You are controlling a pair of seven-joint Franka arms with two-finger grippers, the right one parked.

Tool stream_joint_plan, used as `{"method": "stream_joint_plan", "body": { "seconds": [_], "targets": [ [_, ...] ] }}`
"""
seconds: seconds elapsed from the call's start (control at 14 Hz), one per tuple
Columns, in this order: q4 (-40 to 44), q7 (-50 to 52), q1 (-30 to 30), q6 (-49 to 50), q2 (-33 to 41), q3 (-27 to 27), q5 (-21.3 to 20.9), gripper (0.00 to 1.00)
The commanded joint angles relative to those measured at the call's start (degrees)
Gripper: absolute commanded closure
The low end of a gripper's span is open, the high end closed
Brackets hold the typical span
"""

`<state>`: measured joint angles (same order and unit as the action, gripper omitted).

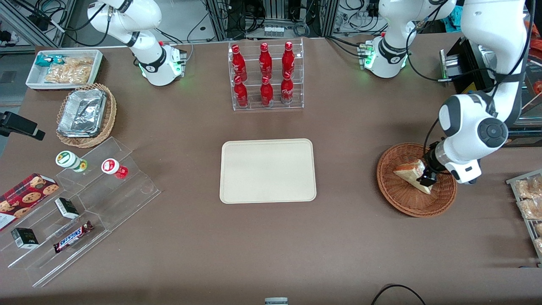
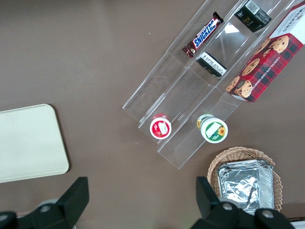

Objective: Place sandwich from basket to tray
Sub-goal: 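Lower the left gripper onto the wrapped sandwich and close on it, then lift the sandwich out of the basket and carry it over the tray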

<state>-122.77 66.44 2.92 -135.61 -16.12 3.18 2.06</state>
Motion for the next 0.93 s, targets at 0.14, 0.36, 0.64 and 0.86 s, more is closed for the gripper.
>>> {"method": "stream_joint_plan", "body": {
  "seconds": [0.14, 0.36, 0.64, 0.86],
  "targets": [
    [1.0, 0.8, 0.7, -1.3, -3.3, -0.6, 3.2, 0.54],
    [0.8, -4.6, 0.9, 5.4, -0.6, -0.7, 3.0, 0.96],
    [3.8, -14.8, 0.9, 14.9, 2.9, -3.0, 2.3, 0.96],
    [10.2, -29.6, 1.0, 22.6, 1.7, -7.1, 1.4, 0.93]
  ]
}}
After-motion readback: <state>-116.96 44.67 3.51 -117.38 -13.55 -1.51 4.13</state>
